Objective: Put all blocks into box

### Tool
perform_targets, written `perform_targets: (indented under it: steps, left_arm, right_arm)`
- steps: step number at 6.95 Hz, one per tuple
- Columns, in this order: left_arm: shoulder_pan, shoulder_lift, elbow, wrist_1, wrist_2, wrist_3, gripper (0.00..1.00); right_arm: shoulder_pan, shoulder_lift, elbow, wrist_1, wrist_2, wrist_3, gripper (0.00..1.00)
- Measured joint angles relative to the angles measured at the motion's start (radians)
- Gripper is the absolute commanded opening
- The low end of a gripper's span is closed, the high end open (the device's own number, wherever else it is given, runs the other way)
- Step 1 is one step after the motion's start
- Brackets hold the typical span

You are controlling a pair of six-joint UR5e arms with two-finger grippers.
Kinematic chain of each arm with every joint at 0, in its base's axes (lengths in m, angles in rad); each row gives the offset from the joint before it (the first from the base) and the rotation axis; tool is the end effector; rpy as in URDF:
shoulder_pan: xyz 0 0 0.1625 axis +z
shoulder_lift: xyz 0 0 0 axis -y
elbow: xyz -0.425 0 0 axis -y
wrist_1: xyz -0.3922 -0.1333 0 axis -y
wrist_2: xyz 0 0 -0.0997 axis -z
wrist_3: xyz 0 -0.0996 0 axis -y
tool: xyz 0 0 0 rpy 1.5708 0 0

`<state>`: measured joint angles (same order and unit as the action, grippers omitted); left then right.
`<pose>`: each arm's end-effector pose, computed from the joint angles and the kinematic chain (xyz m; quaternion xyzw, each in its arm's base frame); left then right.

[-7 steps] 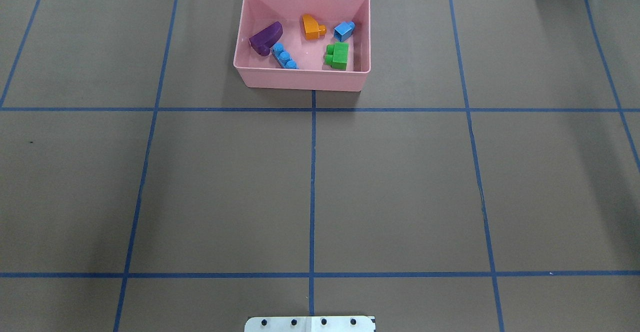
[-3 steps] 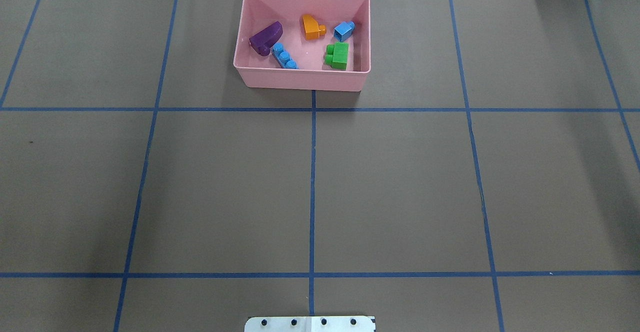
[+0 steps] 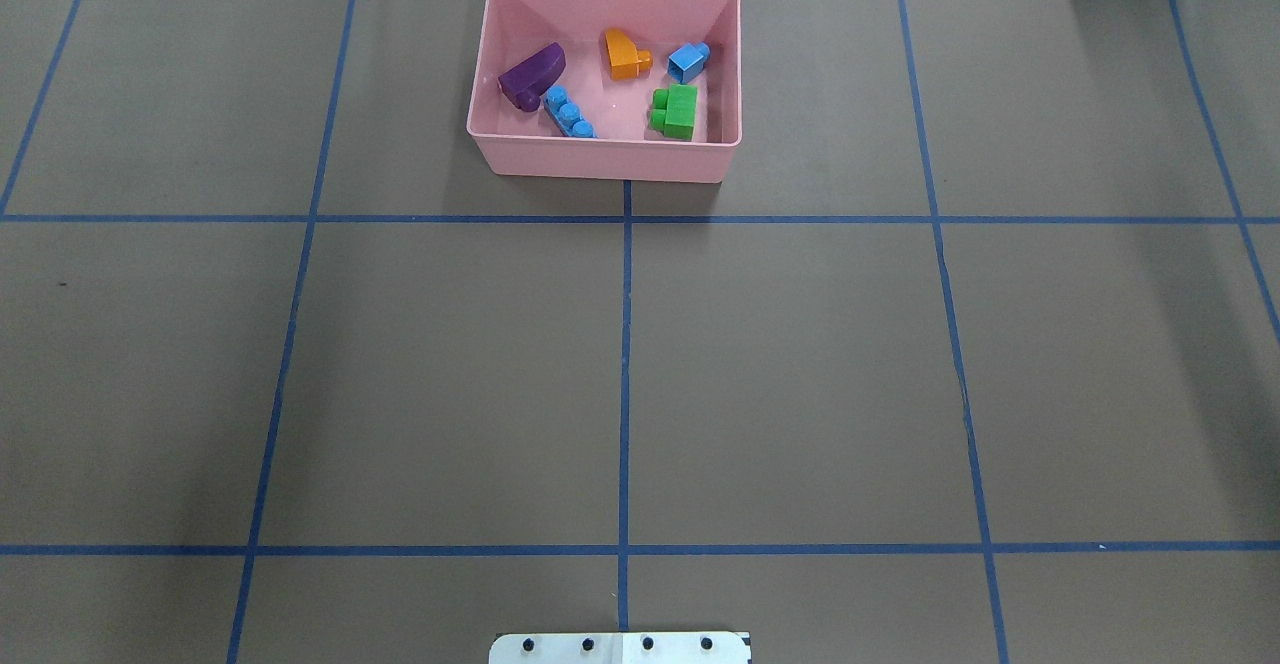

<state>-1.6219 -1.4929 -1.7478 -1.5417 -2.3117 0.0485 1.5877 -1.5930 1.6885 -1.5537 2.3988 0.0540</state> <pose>-0.0896 -0.4578 0.6137 0.0506 0.3597 0.0115 0.9316 0.0682 -0.4865 0.6057 0.0441 -0.4025 0.0098 0.9143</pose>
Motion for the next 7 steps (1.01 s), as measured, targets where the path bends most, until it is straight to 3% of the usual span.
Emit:
perform_targets:
  steps: [7]
  left_arm:
    - [0.000,-0.001,-0.005,-0.002,0.000,-0.103,1.00]
  right_arm:
    - [0.000,0.001,-0.018,0.001,-0.001,-0.001,1.00]
